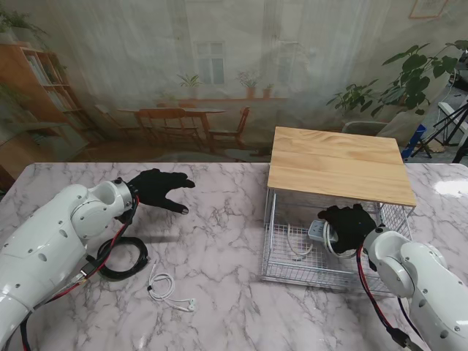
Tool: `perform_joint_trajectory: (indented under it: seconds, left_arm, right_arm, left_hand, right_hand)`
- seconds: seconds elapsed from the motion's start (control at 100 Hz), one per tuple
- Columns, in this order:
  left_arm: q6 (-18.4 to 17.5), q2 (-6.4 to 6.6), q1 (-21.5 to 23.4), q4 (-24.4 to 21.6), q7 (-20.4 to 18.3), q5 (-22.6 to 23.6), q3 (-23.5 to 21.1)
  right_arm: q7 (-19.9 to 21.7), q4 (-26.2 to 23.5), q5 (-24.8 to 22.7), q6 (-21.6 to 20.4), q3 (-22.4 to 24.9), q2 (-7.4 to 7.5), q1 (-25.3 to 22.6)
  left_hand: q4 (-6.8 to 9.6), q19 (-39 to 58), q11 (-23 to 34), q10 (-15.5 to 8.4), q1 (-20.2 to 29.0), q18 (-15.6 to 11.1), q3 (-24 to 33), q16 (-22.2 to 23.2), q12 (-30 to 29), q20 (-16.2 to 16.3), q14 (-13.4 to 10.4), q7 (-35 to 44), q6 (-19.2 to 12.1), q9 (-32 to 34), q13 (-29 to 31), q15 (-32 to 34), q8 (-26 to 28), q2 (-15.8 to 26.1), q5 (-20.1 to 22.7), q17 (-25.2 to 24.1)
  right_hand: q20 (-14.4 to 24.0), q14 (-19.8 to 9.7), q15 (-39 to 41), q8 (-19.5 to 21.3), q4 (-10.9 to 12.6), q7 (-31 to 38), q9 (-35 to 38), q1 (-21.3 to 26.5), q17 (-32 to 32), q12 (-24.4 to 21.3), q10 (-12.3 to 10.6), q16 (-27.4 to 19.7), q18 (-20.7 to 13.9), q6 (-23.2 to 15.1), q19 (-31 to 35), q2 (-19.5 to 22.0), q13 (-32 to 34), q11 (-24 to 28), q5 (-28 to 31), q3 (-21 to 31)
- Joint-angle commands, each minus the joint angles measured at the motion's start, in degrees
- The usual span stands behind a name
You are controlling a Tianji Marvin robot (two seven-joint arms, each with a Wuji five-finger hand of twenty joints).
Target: Load the small electronics into the mesh drawer
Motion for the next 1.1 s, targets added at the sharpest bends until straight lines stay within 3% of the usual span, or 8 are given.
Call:
perform_joint_trajectory:
  seconds: [0.0,0.3,0.51,0.66,0.75,0.82,0.93,1.09]
  left_arm:
    - [-0.1,-0.05,0.0,0.1,-0.7,0.1,0.0]
    - [-0.3,-0.01,0.3,0.0,-0.5,0.5,-0.6]
    - [-0.3,0.01,0.3,0.0,-0.5,0.5,-0.7]
    - [-0.3,0.01,0.4,0.0,-0.4,0.6,-0.7]
    - [-0.4,0.03,0.4,0.0,-0.3,0.7,-0.7]
    - [-0.4,0.04,0.5,0.0,-0.3,0.9,-0.9]
    - [-0.4,0.02,0.6,0.0,-0.1,1.0,-1.0]
    - [-0.4,0.05,0.5,0.0,0.0,1.2,-1.0]
  right_arm:
    - [1.2,-0.6,-0.5,0.5,-0.2,-0.13,0.2]
    - [5.5,-3.0,0.5,2.0,0.0,-0.18,-0.3]
    - [7.0,-3.7,2.4,0.7,0.7,-0.17,-0.6]
    - [7.2,-4.0,1.2,1.1,0.6,-0.11,-0.7]
    - [6.4,-4.2,-0.6,1.6,0.5,-0.11,-0.8]
    - [6.8,-4.5,-0.4,1.8,0.7,-0.14,-0.9]
    - [6.7,-5.0,0.5,2.1,1.1,-0.25,-1.6]
    - [4.8,-5.0,-1.5,2.2,1.4,-0.28,-2.4]
  left_hand:
    - [0.10,-0.4,0.1,-0.3,0.5,0.9,-0.7,0.3,0.3,0.9,-0.2,0.2,0.4,1.2,0.7,-1.2,0.0,2.0,0.4,-0.7]
    - [0.13,-0.3,0.2,-0.3,1.0,0.8,-0.7,0.3,0.3,0.9,-0.3,0.2,0.4,1.3,0.7,-1.1,0.0,2.6,0.4,-0.7]
    - [0.13,-0.3,0.3,-0.3,1.4,0.8,-0.7,0.4,0.3,1.0,-0.4,0.2,0.5,1.5,0.9,-1.1,0.0,2.8,0.4,-0.7]
    - [0.12,-0.2,0.4,-0.3,1.5,0.8,-0.7,0.4,0.3,1.0,-0.4,0.2,0.6,1.4,1.0,-1.0,-0.1,3.0,0.4,-0.7]
    - [0.13,-0.1,0.4,-0.3,1.7,0.9,-0.7,0.4,0.3,1.0,-0.3,0.2,0.6,1.4,1.0,-1.0,-0.1,3.1,0.4,-0.7]
    - [0.14,-0.1,0.5,-0.2,1.8,0.8,-0.7,0.4,0.4,1.0,-0.3,0.2,0.6,1.5,1.0,-1.0,-0.1,3.2,0.3,-0.7]
    - [0.14,-0.1,0.5,-0.3,1.9,0.8,-0.7,0.4,0.3,1.0,-0.4,0.3,0.7,1.4,1.0,-1.0,-0.1,3.4,0.4,-0.7]
    - [0.17,0.0,0.5,-0.2,2.3,0.8,-0.7,0.5,0.4,1.0,-0.2,0.3,0.8,1.4,0.9,-1.0,-0.1,3.7,0.4,-0.7]
  right_hand:
    - [1.5,0.1,-4.6,1.0,-2.0,-1.5,-1.0,-3.1,-1.3,-0.5,0.0,-1.0,2.8,-1.4,-1.5,13.1,-2.0,-0.8,1.4,-8.8]
    - [1.9,0.7,-4.2,2.1,-4.9,-0.2,0.5,-2.9,-0.7,0.3,0.2,-0.7,2.9,-1.8,-1.8,27.4,-0.8,0.5,2.9,-28.8]
    - [1.3,-0.1,-4.3,4.1,19.9,-1.0,-1.0,-3.2,-0.7,0.2,0.1,-0.8,4.5,-1.1,-1.9,2.9,-1.0,0.9,-0.1,21.1]
    - [1.5,0.4,-4.3,2.8,-3.3,-4.2,-0.5,-7.4,0.0,-0.1,-0.1,-0.8,4.9,-1.6,-2.1,22.7,-0.8,0.0,0.5,-20.1]
    - [1.2,0.0,-4.0,2.8,-4.8,-3.3,0.7,-2.2,0.9,1.0,-0.6,-0.6,4.4,-1.9,-1.2,25.9,0.5,2.3,1.2,-27.1]
    - [0.9,-0.3,-3.7,3.3,3.6,-0.9,2.4,10.1,1.5,1.9,-1.1,-0.5,4.1,-2.4,-0.4,15.5,1.7,4.4,2.3,-14.4]
    - [0.5,-1.2,-3.5,4.7,21.6,3.0,2.4,0.0,1.8,5.4,-1.4,-0.4,4.1,-2.6,0.7,3.9,2.8,9.7,1.7,23.8]
    - [1.4,-1.1,-3.2,5.0,-5.4,3.0,2.4,-6.9,3.1,9.1,-0.8,-0.1,3.3,-2.1,2.4,21.5,3.9,10.8,1.8,-21.9]
